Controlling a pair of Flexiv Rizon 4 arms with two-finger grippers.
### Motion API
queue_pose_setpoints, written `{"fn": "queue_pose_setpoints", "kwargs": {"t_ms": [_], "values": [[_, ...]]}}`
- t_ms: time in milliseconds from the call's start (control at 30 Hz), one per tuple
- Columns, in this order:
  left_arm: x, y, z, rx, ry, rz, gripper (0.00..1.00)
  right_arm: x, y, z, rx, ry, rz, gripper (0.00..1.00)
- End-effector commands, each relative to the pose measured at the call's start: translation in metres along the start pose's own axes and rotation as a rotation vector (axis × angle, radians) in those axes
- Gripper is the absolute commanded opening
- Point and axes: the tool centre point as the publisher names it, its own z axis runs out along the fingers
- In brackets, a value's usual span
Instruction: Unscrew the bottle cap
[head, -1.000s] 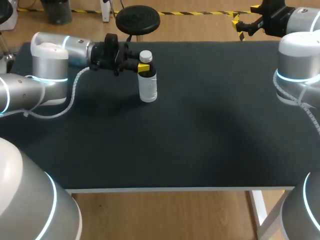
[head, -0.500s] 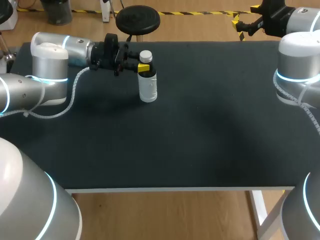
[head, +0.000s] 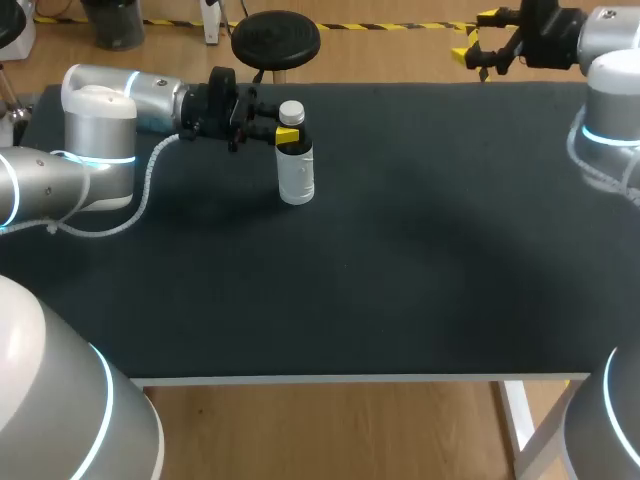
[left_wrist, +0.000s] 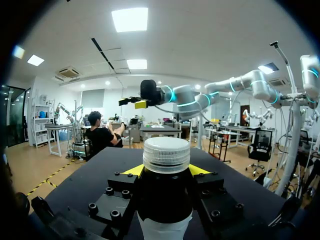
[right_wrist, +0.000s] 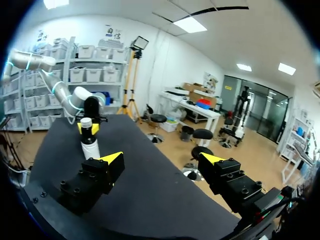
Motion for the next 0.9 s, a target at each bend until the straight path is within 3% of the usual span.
{"fn": "queue_pose_setpoints", "kwargs": {"t_ms": [33,200,500,900], "values": [[-0.001,0.001,0.000,0.002,0.002,0.000,0.00,-0.002,-0.002,0.007,-0.045,0.385,-0.038,1.00],[-0.001,0.001,0.000,0.002,0.002,0.000,0.00,0.007,0.002,0.020,-0.080,0.491,-0.033,1.00],[-0.001,0.001,0.000,0.002,0.002,0.000,0.00,0.030,0.007,0.041,-0.086,0.602,-0.041,1.00],[-0.001,0.001,0.000,0.002,0.002,0.000,0.00,0.069,0.012,0.073,-0.053,0.627,-0.034,1.00]]}}
